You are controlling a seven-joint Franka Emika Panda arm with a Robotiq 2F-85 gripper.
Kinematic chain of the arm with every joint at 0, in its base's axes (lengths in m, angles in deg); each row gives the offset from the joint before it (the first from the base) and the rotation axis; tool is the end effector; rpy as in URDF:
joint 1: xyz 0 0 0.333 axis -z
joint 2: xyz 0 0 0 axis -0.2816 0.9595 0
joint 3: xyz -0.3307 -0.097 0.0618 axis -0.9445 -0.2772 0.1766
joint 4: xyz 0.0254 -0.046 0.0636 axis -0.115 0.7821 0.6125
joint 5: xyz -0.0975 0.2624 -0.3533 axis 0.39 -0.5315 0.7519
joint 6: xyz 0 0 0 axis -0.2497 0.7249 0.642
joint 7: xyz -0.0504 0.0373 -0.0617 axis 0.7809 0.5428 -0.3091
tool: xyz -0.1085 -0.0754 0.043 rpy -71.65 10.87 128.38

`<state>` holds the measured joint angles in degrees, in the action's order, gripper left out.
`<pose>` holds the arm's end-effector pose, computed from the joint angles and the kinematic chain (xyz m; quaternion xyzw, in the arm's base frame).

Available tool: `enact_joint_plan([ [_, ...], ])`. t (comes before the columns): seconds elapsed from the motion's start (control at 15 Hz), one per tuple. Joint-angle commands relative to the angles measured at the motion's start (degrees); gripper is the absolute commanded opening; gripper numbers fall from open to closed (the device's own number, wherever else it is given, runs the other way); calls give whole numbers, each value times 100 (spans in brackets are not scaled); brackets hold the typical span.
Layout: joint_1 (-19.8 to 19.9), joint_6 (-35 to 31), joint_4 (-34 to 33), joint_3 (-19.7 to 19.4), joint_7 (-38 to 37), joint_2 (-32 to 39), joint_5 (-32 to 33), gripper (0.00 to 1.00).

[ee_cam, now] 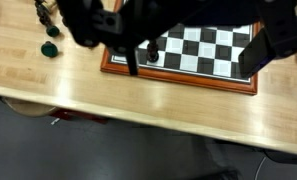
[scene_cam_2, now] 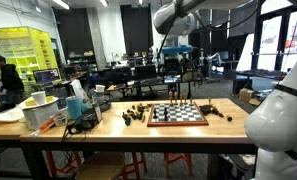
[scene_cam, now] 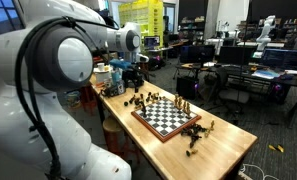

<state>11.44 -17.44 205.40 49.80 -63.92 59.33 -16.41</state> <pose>0.4561 0.1607 0.5446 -0.9914 0.1174 0.0556 0.0140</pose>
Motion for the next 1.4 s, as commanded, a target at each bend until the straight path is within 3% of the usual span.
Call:
enact_joint_plan([
  [0.0, 201, -142, 442, -153, -95, -579, 83, 100],
  [0.27, 522, -355, 789, -413, -71, -972, 105, 100],
  [0.87, 835, -536, 1240, -1249, 1191, -1321, 30, 100],
  [1.33, 1335, -334, 1256, -1904, 1802, -1264, 78, 100],
])
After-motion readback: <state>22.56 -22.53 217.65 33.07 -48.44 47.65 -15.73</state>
